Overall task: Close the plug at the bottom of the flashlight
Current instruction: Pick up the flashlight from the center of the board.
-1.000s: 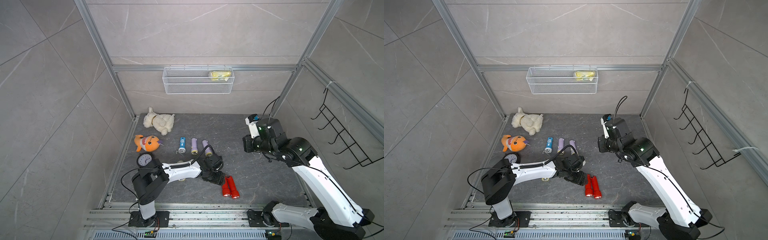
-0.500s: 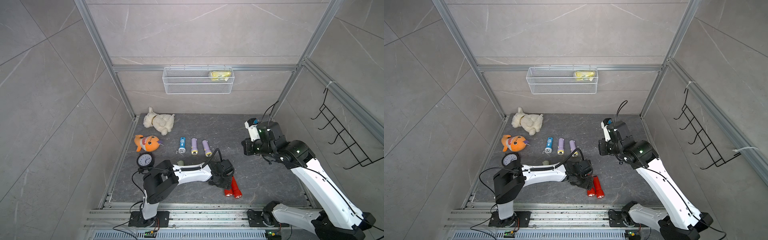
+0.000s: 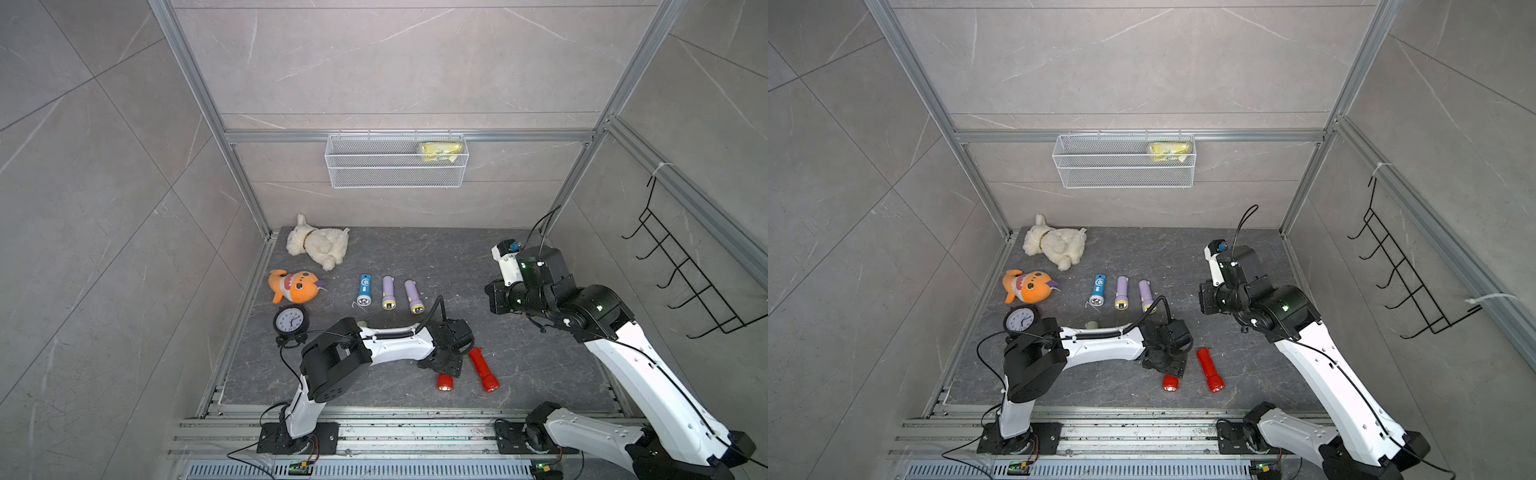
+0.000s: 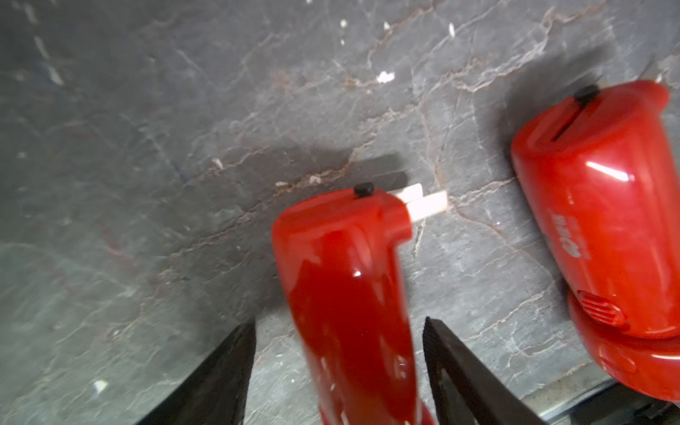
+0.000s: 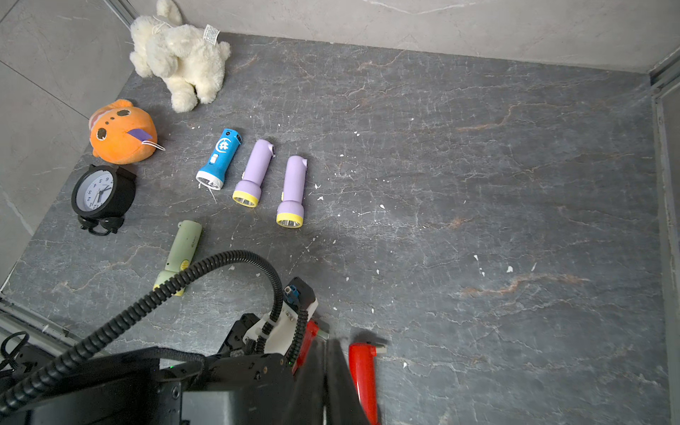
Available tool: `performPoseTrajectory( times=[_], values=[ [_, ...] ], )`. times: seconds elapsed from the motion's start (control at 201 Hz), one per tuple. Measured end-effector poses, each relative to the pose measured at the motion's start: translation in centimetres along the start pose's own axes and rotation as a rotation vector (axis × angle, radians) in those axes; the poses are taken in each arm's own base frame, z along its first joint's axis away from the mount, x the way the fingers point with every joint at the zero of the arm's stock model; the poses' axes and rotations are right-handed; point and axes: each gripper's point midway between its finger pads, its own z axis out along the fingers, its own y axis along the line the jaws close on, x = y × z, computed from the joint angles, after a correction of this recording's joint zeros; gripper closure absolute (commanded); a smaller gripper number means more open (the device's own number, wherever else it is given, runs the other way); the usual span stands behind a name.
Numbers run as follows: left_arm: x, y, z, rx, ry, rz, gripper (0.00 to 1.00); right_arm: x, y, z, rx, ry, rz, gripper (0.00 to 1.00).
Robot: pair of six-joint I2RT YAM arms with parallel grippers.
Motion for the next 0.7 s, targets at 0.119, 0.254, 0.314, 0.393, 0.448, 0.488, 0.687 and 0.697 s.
performPoseTrajectory(
  times=[0.119,0.254,0.314,0.393,0.448,0.488,0.687,0.697],
  values=[
    [-0.1,0.2,0.2,-0.018,0.009,0.003,0.36,0.0,0.0,0.1,0.001,-0.001,0.001,0.92],
    [0.0,1.0,0.3,-0.044,0.002,0.001,0.45,0.1,-0.1,0.2,0.003,0.002,0.002,0.92],
    [-0.1,1.2,0.2,-0.045,-0.012,0.0,0.45,0.2,-0.2,0.3,0.005,0.004,0.003,0.92],
    [0.4,2.2,0.0,-0.065,-0.022,-0.001,0.38,0.2,-0.2,0.3,0.007,0.006,0.005,0.92],
    [0.7,3.0,-0.2,-0.082,-0.028,-0.001,0.31,0.2,-0.3,0.4,0.008,0.006,0.005,0.92],
    [1.0,3.5,-0.4,-0.092,-0.032,-0.003,0.27,0.3,-0.3,0.5,0.008,0.008,0.005,0.92],
    [2.1,5.4,-0.9,-0.135,-0.032,-0.02,0.26,0.4,-0.5,0.7,0.014,0.014,0.008,0.92],
    [2.1,5.5,-0.9,-0.136,-0.033,-0.02,0.28,0.4,-0.5,0.7,0.015,0.014,0.009,0.92]
  ],
)
